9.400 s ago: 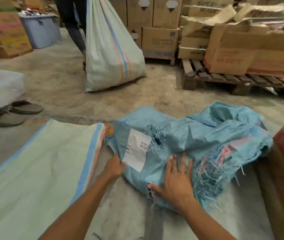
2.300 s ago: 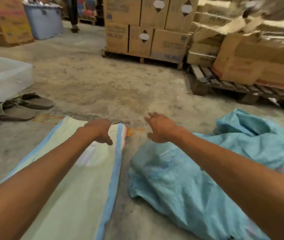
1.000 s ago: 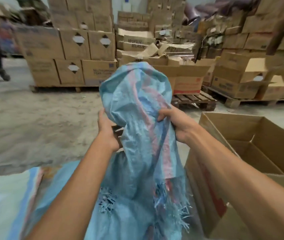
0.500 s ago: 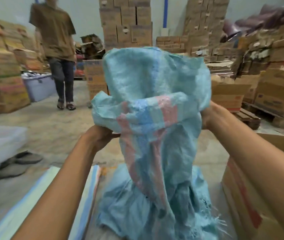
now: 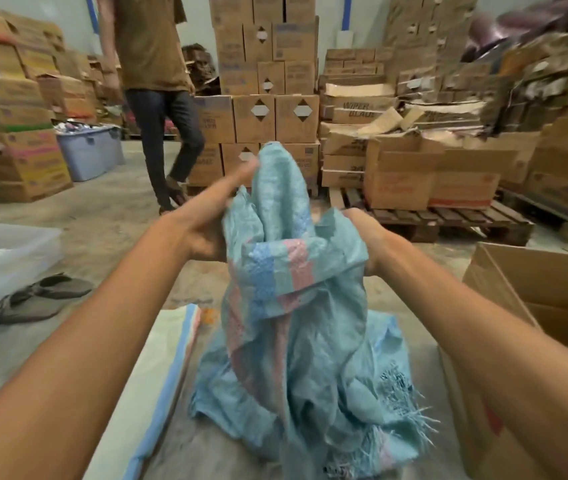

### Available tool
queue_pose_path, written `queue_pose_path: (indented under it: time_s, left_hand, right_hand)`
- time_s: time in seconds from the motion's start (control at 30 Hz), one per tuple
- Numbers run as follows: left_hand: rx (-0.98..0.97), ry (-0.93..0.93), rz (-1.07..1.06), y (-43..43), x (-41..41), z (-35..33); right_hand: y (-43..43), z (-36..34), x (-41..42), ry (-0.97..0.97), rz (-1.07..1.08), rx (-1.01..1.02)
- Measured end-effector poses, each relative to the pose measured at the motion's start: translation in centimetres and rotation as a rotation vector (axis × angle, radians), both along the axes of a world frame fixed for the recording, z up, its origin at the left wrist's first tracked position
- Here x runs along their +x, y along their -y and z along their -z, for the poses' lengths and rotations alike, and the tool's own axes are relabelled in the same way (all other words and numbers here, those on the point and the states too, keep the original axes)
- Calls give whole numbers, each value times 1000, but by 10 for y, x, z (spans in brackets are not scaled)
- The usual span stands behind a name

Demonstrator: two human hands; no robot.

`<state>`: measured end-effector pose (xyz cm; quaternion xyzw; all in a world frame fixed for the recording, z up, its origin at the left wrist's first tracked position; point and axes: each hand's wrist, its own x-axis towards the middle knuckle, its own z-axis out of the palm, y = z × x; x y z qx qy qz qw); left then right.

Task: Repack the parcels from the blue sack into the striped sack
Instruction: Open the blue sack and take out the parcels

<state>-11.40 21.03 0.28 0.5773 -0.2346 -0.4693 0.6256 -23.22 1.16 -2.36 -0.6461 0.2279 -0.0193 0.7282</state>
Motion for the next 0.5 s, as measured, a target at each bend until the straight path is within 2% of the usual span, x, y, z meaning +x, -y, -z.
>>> queue_pose_path:
  time_s: [0.07, 0.13, 0.17, 0.2, 0.23, 0.27, 0.3, 0.4, 0.43, 0.5]
  left_hand:
    - [145, 161, -72, 13, -2, 4]
    - [199, 187, -160, 23, -4, 16]
    - [189, 175, -185, 27, -5, 21]
    - [188, 172, -203, 30, -5, 27]
    - [194, 176, -223, 31, -7, 34]
    - [171, 142, -239, 31, -5, 41]
    - [162, 105, -242, 29, -4, 50]
    - [191, 74, -244, 25, 0, 68]
    - [206, 55, -263, 20, 2, 74]
    - [233, 0, -327, 6, 9, 90]
  right_hand:
    - [5, 2, 3, 69, -75, 153]
    - [6, -4, -5, 31, -184, 130]
    - [6, -4, -10, 2, -240, 62]
    - [7, -2, -15, -46, -262, -99]
    - [9, -1, -18, -59, -257, -252]
    - [15, 3, -19, -52, -150, -399]
    - [23, 9, -20, -56, -123, -471]
    - [34, 33, -24, -198, -180, -490]
    - [43, 49, -21, -248, -117, -496]
    - [54, 72, -31, -230, 61, -529]
